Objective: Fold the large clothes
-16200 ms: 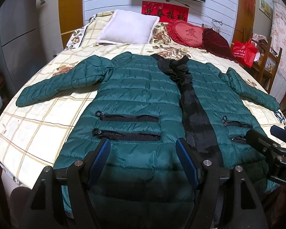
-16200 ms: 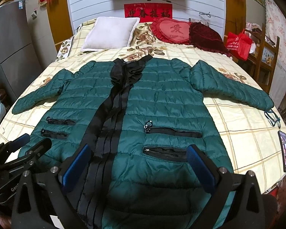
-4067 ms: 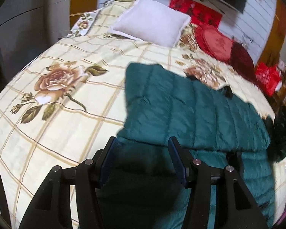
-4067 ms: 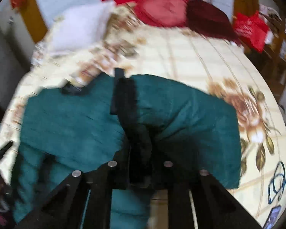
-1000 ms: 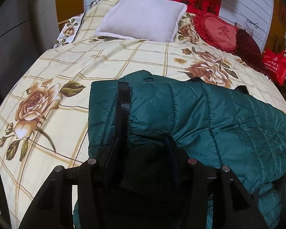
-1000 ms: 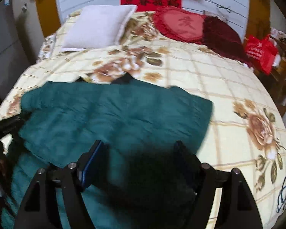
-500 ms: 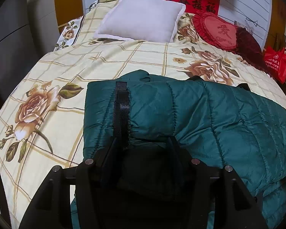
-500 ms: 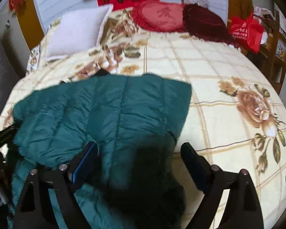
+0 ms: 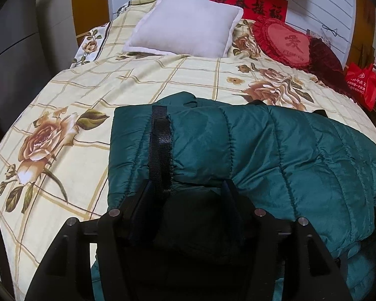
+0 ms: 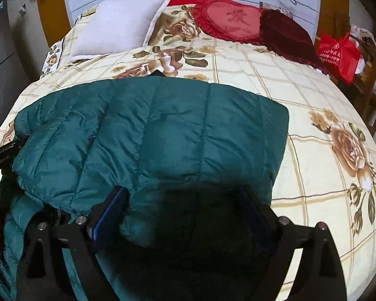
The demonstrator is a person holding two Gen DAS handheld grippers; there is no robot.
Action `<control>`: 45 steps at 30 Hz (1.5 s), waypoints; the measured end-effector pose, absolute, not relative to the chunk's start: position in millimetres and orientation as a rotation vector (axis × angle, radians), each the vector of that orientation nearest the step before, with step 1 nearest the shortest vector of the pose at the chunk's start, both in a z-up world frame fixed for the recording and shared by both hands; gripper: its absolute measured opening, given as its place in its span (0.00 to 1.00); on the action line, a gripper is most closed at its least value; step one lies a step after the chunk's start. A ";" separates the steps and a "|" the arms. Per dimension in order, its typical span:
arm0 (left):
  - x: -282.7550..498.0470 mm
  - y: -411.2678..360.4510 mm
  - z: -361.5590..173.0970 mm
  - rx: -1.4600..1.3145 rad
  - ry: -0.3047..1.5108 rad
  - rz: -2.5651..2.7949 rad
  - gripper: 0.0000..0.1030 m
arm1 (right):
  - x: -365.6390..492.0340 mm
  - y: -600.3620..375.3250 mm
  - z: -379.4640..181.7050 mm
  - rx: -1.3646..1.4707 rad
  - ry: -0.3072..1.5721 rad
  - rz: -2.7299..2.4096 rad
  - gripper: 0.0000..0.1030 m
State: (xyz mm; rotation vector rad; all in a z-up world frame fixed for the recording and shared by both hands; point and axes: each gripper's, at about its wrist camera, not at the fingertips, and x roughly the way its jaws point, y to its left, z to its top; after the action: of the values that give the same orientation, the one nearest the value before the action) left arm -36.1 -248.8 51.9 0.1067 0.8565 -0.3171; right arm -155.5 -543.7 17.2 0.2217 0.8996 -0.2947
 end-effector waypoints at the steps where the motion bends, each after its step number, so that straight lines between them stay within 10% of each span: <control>1: -35.9 -247.9 52.9 0.102 0.858 -0.323 0.37 | -160.4 -544.9 21.8 0.234 0.890 -0.293 0.90; 45: -264.9 -53.4 63.6 -0.015 1.044 -0.461 0.37 | -443.4 -484.7 20.7 0.369 1.046 -0.246 0.90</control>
State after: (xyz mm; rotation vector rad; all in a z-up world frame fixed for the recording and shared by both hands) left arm -264.9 -53.4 63.6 -0.0146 1.0435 -0.4607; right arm -443.4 -484.7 20.7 0.3689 1.0458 -0.2458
